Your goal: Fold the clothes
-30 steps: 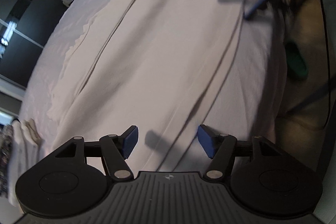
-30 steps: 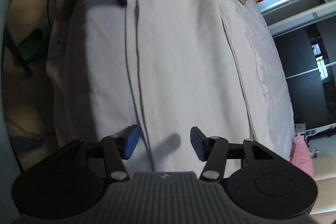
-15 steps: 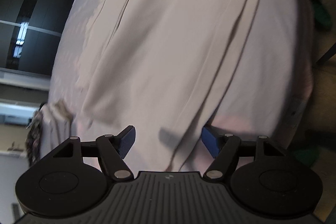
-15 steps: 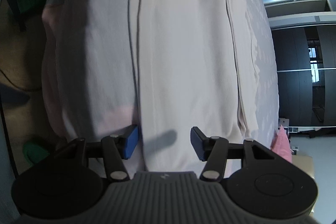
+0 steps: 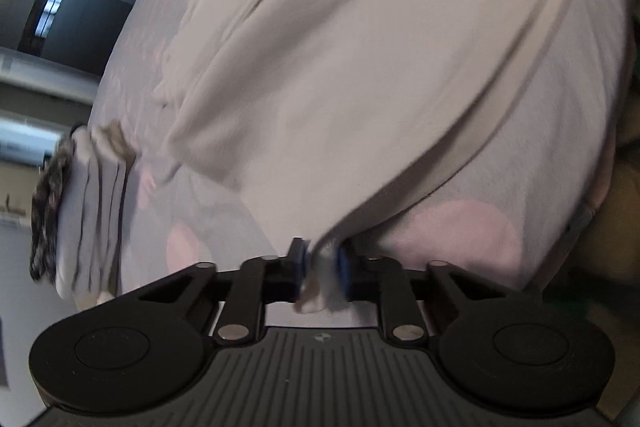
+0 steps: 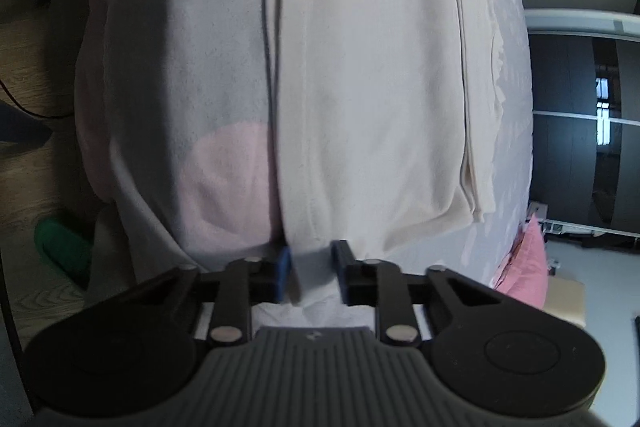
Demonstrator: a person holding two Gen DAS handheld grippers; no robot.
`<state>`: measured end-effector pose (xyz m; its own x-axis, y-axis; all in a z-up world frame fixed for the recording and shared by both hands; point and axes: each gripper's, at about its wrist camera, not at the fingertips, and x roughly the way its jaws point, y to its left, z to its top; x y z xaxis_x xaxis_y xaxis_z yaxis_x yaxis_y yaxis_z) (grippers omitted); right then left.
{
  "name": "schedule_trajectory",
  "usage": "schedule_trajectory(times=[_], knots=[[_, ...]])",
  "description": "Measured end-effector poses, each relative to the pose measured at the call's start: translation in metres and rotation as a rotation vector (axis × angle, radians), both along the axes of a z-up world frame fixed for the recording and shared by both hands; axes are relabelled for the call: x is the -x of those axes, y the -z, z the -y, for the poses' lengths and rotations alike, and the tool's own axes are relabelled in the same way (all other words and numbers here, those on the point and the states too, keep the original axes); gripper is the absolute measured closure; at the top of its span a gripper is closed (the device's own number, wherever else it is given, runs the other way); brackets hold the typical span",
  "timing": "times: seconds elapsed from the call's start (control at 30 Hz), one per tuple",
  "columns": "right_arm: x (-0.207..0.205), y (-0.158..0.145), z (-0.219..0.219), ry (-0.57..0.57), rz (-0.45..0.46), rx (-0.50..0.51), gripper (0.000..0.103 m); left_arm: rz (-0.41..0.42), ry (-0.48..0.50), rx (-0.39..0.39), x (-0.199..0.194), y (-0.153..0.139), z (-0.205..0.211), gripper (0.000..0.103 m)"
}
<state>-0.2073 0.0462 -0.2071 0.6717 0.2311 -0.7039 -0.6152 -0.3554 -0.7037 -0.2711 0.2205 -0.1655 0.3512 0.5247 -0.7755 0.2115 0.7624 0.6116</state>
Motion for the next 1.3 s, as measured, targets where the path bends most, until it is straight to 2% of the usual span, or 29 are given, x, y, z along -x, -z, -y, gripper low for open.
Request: schedule_trajectory(times=[0.1, 0.2, 0.33, 0.47, 0.6, 0.77, 0.9, 1.0, 1.3], knots=[[-0.006, -0.008, -0.002, 0.05, 0.034, -0.073, 0.094, 0.084, -0.069, 0.041, -0.001, -0.017, -0.007, 0.096], [-0.016, -0.026, -0.009, 0.122, 0.089, -0.203, 0.095, 0.207, -0.15, 0.09, -0.002, -0.041, -0.018, 0.097], [-0.028, -0.054, -0.012, 0.204, 0.158, -0.378, 0.096, 0.402, -0.227, 0.103, -0.001, -0.074, -0.034, 0.097], [-0.031, -0.074, -0.007, 0.24, 0.216, -0.526, 0.097, 0.548, -0.223, 0.086, -0.003, -0.101, -0.041, 0.097], [-0.044, -0.091, -0.015, 0.275, 0.234, -0.636, 0.097, 0.643, -0.212, 0.083, -0.009, -0.126, -0.039, 0.097], [-0.069, -0.127, -0.021, 0.331, 0.212, -0.722, 0.097, 0.697, -0.219, 0.128, -0.028, -0.161, -0.057, 0.097], [-0.095, -0.156, -0.036, 0.36, 0.175, -0.768, 0.097, 0.685, -0.226, 0.15, -0.049, -0.179, -0.079, 0.097], [-0.111, -0.17, -0.045, 0.373, 0.138, -0.775, 0.097, 0.654, -0.226, 0.191, -0.064, -0.182, -0.095, 0.097], [-0.162, -0.169, -0.082, 0.406, 0.08, -0.752, 0.097, 0.582, -0.269, 0.251, -0.117, -0.176, -0.139, 0.097]])
